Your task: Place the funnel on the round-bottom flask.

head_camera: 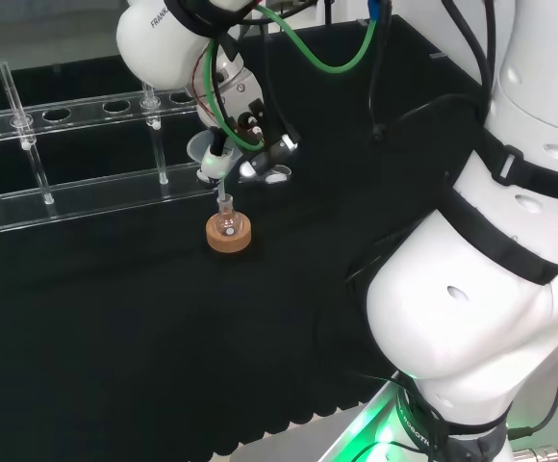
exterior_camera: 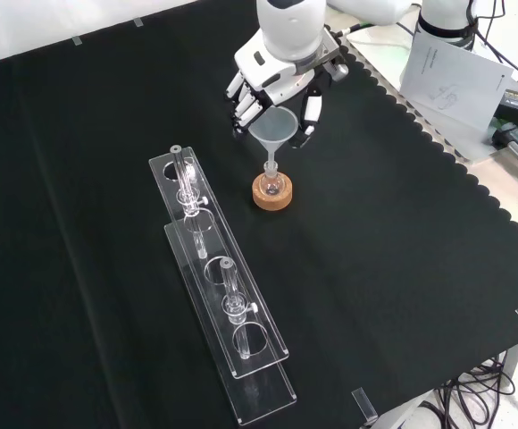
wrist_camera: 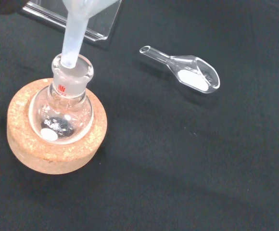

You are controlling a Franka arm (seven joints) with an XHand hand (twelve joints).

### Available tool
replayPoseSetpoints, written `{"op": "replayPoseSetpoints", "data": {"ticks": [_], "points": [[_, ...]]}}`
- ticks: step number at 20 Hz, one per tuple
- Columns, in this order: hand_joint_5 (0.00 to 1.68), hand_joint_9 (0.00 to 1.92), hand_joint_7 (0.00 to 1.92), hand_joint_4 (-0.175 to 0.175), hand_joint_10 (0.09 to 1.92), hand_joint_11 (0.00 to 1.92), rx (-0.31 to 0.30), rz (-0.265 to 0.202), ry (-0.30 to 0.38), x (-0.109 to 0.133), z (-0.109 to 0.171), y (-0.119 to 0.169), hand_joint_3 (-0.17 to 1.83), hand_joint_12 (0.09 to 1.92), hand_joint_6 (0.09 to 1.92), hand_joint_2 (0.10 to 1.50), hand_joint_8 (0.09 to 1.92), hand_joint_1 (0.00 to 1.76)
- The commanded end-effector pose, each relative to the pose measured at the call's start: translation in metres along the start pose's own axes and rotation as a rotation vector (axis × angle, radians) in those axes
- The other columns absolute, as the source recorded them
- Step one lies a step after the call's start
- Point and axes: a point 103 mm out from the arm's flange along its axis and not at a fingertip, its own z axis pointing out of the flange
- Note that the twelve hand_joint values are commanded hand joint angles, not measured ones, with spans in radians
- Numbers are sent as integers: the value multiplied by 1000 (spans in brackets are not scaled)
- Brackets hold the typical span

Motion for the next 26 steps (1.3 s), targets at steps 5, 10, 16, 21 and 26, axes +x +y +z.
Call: {"op": "replayPoseSetpoints", "data": {"ticks": [5, 10, 16, 21, 26], "points": [[753, 1068, 816, -53, 538, 723, 9, -3, 5, -2, 3, 1, 566, 1209, 767, 751, 782, 744], [753, 1067, 816, -53, 540, 723, 22, -3, 0, 0, 9, 3, 566, 1210, 767, 751, 783, 744], [753, 1066, 815, -53, 543, 722, 29, -2, -1, -2, 15, 4, 566, 1210, 767, 751, 784, 744], [753, 1065, 815, -54, 544, 722, 37, -4, 1, -1, 19, 5, 566, 1210, 767, 752, 784, 744], [752, 1061, 813, -54, 544, 722, 46, -32, 42, -7, 22, 7, 566, 1210, 766, 752, 784, 742]]}}
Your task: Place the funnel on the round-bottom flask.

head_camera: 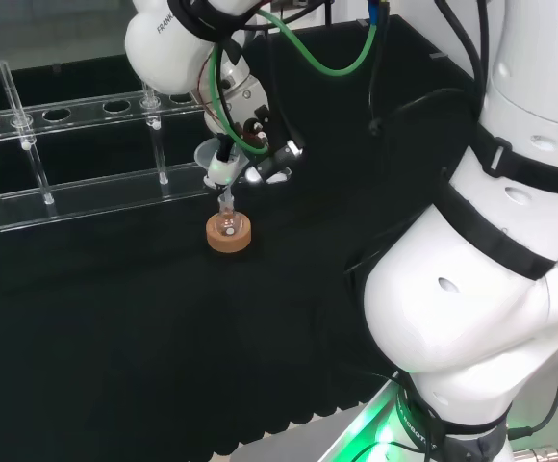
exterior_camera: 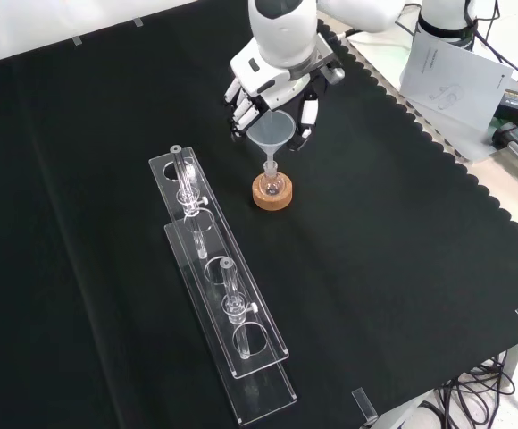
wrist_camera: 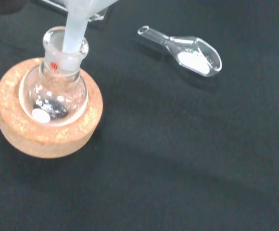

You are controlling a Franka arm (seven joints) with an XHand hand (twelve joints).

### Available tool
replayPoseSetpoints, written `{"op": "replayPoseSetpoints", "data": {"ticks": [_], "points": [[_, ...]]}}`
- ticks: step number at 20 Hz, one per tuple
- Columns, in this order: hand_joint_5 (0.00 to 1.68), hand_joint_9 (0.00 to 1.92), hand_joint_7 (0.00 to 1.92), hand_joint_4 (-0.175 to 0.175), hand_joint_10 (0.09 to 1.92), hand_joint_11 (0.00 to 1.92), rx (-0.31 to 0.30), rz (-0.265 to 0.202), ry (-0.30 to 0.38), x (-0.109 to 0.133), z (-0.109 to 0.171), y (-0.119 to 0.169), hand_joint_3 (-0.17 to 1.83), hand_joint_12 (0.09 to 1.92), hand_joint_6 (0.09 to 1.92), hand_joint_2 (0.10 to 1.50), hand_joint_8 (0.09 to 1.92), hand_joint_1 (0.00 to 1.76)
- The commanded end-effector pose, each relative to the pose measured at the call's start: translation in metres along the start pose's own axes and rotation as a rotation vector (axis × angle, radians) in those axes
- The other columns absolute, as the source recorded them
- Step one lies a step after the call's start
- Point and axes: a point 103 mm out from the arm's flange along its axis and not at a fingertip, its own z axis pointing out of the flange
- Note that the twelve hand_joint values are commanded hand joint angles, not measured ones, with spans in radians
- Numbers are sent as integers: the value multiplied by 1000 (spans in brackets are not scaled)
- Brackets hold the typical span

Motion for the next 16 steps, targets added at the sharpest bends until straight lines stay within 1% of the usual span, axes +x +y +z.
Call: {"op": "replayPoseSetpoints", "data": {"ticks": [1, 3, 5, 10, 16], "points": [[752, 1059, 812, -54, 544, 721, 6, -35, 47, -7, 7, 3, 566, 1210, 766, 752, 784, 742], [750, 1055, 811, -53, 543, 720, 4, -39, 51, -11, 11, 5, 566, 1210, 765, 753, 784, 741], [748, 1052, 810, -52, 543, 718, 0, -39, 36, -9, 10, 4, 566, 1211, 765, 753, 784, 740], [739, 1043, 796, -53, 544, 717, 7, -42, 44, -10, 14, 5, 565, 1212, 764, 753, 783, 738], [722, 1029, 770, -56, 545, 714, 15, -50, 36, -8, 16, 6, 564, 1213, 763, 755, 786, 733]]}}
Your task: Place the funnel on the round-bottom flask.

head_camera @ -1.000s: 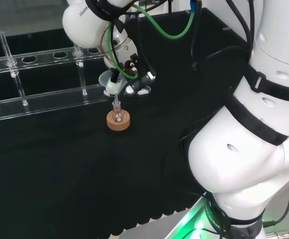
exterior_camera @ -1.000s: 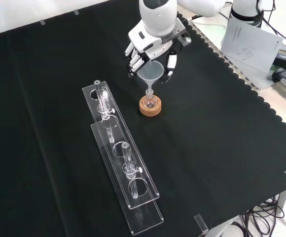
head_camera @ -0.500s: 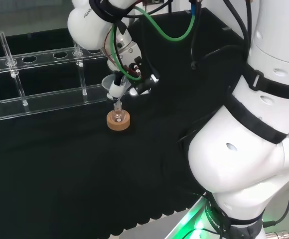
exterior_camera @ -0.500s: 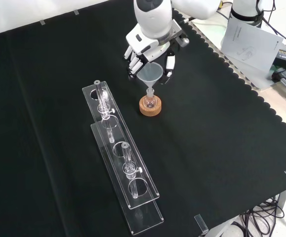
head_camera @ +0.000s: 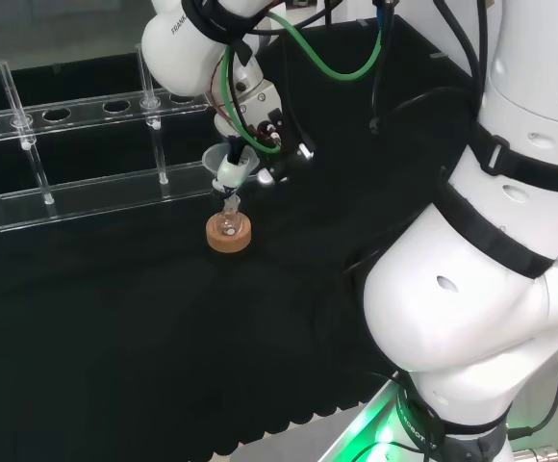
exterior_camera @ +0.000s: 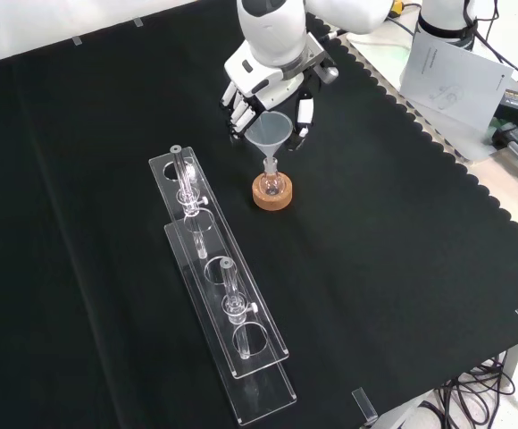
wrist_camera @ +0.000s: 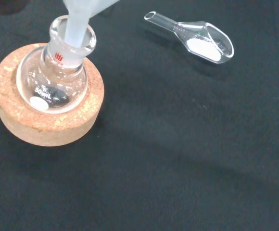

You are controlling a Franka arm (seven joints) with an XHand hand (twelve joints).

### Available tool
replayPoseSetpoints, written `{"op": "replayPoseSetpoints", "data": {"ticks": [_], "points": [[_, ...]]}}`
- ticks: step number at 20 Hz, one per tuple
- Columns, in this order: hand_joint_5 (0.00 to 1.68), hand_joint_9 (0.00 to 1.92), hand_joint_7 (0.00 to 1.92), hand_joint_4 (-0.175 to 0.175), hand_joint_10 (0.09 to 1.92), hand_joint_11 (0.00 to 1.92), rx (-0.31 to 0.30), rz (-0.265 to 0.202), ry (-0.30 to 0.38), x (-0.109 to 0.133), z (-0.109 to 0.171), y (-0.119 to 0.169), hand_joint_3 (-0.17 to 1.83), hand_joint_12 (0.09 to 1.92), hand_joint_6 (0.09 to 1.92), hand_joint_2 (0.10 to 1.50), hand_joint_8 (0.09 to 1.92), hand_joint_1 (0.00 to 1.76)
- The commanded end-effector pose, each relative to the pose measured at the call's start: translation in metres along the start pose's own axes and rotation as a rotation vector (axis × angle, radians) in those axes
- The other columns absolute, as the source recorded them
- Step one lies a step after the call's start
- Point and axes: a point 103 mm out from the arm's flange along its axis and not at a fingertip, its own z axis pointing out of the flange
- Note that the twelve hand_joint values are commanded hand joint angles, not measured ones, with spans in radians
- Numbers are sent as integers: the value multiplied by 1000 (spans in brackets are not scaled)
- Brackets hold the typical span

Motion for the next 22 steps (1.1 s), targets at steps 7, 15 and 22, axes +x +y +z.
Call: {"op": "replayPoseSetpoints", "data": {"ticks": [7, 15, 22], "points": [[703, 1012, 751, -54, 548, 708, 15, -9, -14, 6, 3, 2, 562, 1214, 766, 756, 794, 730], [693, 999, 731, -54, 552, 704, 14, -12, -22, 8, 4, 2, 561, 1217, 769, 756, 799, 729], [668, 967, 690, -56, 549, 688, 13, -14, -28, 14, 2, 2, 559, 1217, 764, 755, 795, 727]]}}
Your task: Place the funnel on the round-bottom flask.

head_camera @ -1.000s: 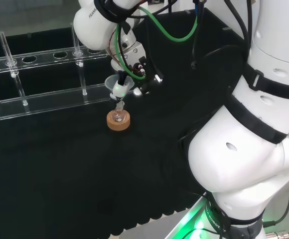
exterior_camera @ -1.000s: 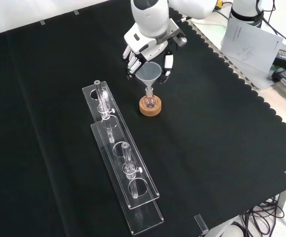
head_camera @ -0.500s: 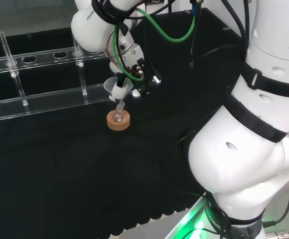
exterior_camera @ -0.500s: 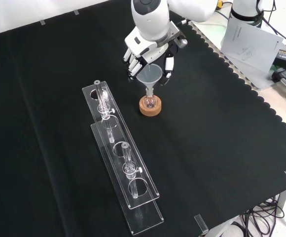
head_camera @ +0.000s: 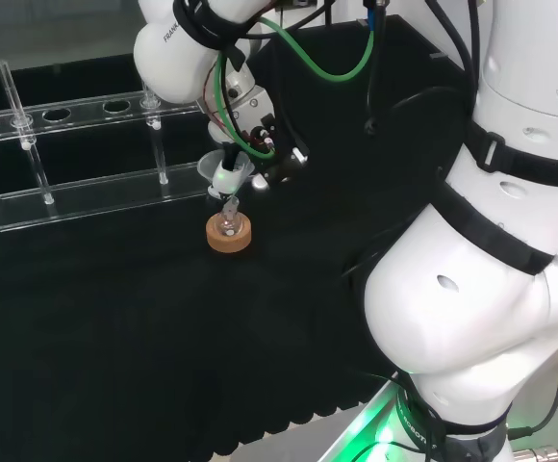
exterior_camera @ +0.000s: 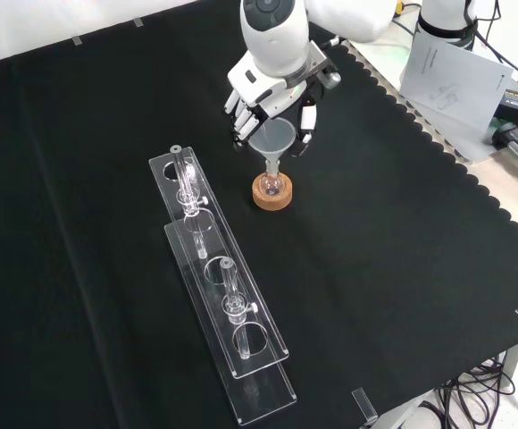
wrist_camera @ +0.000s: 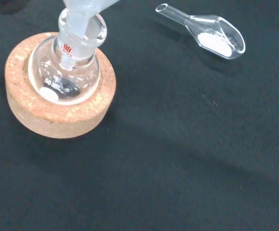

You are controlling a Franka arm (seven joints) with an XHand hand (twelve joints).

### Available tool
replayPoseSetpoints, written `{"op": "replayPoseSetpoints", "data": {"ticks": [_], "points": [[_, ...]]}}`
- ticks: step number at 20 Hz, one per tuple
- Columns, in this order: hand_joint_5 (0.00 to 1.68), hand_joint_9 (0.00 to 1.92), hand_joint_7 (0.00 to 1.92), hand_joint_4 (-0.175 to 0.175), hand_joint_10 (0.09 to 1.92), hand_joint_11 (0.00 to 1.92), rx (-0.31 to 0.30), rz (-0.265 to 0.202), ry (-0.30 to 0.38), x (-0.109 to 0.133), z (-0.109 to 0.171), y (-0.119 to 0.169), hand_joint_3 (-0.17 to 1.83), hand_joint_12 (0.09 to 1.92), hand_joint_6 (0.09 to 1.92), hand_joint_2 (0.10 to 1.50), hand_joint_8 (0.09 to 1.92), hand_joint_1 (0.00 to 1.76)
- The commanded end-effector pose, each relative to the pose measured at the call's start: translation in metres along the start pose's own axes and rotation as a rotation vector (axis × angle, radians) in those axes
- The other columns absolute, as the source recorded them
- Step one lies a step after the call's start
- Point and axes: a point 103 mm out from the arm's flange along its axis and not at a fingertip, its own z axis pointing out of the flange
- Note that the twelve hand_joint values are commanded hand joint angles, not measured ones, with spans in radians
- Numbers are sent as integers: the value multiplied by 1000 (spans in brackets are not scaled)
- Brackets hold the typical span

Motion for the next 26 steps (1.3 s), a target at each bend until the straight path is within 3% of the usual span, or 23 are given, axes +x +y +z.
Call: {"op": "replayPoseSetpoints", "data": {"ticks": [1, 21, 26], "points": [[660, 961, 683, -57, 548, 685, -2, -2, -3, 3, -1, 0, 559, 1217, 761, 755, 795, 727], [580, 843, 579, -58, 582, 578, 35, 4, -15, 11, 1, 6, 548, 1267, 728, 758, 811, 719], [528, 739, 451, -58, 575, 534, 51, 3, -11, 10, 4, 6, 542, 1286, 689, 755, 783, 710]]}}
